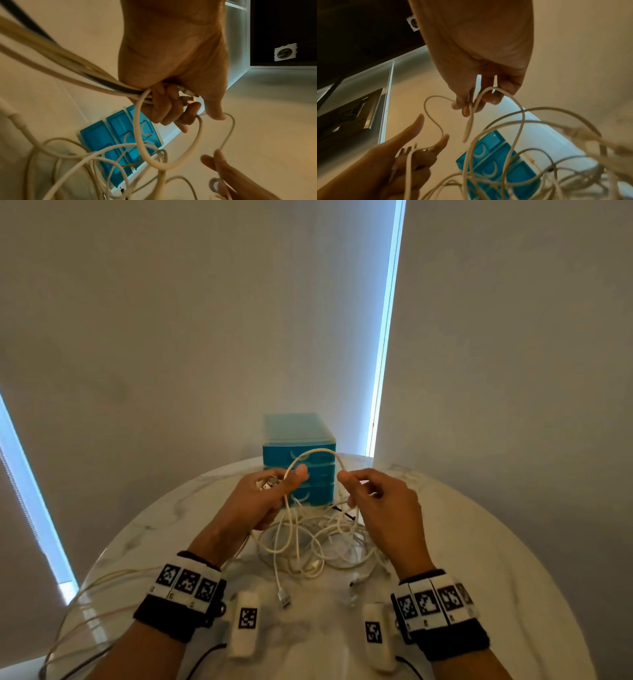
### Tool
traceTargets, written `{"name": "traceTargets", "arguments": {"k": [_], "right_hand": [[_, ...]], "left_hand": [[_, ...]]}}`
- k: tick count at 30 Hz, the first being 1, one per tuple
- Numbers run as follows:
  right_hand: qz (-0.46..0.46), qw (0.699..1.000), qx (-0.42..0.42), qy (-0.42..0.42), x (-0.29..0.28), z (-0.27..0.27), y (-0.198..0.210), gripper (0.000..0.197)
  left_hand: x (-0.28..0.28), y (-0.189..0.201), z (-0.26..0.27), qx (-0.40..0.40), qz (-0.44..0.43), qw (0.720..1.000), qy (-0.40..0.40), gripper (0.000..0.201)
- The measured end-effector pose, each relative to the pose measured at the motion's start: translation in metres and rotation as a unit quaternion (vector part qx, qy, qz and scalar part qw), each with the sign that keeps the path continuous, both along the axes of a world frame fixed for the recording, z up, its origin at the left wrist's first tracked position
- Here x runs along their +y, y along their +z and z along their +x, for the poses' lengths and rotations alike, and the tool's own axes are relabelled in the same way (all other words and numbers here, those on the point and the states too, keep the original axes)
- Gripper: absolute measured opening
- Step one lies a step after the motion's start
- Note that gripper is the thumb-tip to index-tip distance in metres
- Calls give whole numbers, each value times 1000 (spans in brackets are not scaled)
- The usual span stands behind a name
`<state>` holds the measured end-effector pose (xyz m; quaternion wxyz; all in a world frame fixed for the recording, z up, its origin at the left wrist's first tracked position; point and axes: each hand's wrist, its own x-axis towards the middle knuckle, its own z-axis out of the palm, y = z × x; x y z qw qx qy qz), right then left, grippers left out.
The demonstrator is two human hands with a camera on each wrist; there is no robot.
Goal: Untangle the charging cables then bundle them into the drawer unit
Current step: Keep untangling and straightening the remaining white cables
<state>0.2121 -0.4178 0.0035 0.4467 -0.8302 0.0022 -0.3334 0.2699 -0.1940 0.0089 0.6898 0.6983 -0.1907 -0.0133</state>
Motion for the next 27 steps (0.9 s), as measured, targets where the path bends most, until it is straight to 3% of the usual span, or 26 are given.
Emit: {"name": "traceTargets", "arguments": {"k": [4, 9, 15, 19, 21, 24, 27], "right_hand": [[-44, 996, 43, 57, 15, 4, -9, 36], [-116, 989, 68, 65, 20, 4, -9, 38], [-101, 986, 87, 105, 26, 0, -8, 34], [32, 978, 100, 178, 15, -3, 2, 18], [89, 974, 90, 186, 4, -3, 6, 27], [20, 985, 69, 158, 1, -1, 0, 36], [-25, 994, 38, 104, 7, 1, -6, 26]], "left_hand": [[-10, 1, -8, -22, 18, 1000, -11, 53], [-23, 2, -18, -60, 4, 998, -12, 17], [-20, 0, -13, -69, -18, 997, 22, 16], [-3, 1, 2, -30, -164, 983, 78, 13], [13, 2, 15, 3, -278, 956, 96, 14], [29, 2, 26, 22, -363, 927, 91, 20], [30, -4, 31, 33, -380, 919, 98, 13]]}}
